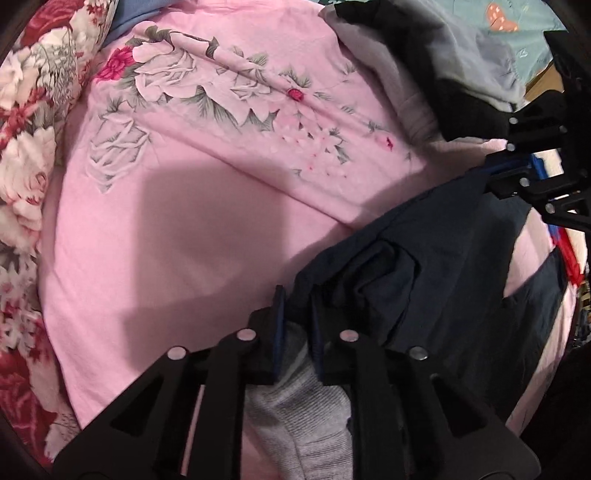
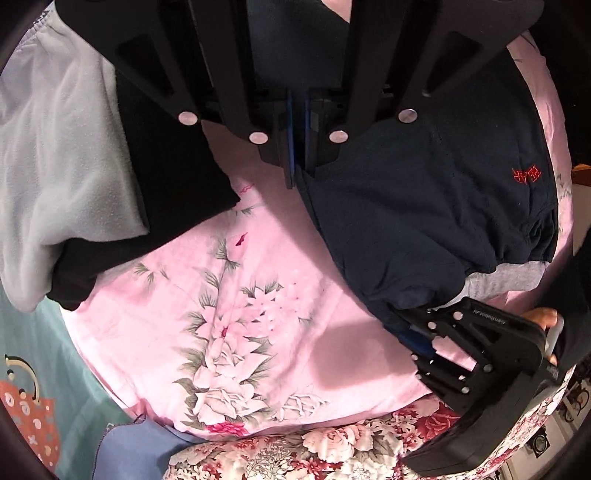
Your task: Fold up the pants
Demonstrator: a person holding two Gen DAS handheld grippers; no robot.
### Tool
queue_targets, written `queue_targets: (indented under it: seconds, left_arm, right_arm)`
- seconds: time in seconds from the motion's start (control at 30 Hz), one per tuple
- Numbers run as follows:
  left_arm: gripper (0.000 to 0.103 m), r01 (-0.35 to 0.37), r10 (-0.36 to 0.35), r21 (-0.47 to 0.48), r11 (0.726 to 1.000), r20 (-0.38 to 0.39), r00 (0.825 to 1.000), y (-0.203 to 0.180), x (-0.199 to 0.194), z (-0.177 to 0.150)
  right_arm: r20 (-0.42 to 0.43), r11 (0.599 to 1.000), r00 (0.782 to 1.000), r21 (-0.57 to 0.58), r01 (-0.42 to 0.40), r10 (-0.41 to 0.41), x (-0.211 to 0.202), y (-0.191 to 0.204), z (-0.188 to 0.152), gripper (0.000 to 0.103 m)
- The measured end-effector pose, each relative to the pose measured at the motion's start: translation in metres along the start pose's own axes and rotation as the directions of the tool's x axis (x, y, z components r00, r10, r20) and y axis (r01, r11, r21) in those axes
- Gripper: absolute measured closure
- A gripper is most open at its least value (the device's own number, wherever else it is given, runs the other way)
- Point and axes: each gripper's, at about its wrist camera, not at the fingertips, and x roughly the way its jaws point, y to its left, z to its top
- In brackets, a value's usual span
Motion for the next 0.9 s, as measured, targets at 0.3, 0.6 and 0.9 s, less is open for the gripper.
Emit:
queue_targets:
  seconds: [0.3,0.6,0.9]
  left_arm:
    - [0.093,-0.086,0.082,0.028,0.996,0.139,0.987,-0.024,-0.063,-0.018]
    - [0.092,-0.068,0.042,0.12,0.991,0.205,0.978,-0.086,-0.114,-0.139]
    - [0.085,0.033,-0.036,0.022,0.999,0.175,0.984,-0.076,-0.083,-0.197]
  right_arm:
    - [0.021,0.999,1.0,0.04,-0.001,0.0,-0.015,0.01,0.0,0.099]
    - [0.109,0.997,0.994,0.071,-0.021,0.013,-0.07,0.116,-0.061,0.099]
    - [0.056,0.991,0.998,0.126,-0.05,0.043,-0.011,0.217,-0.108,0.099]
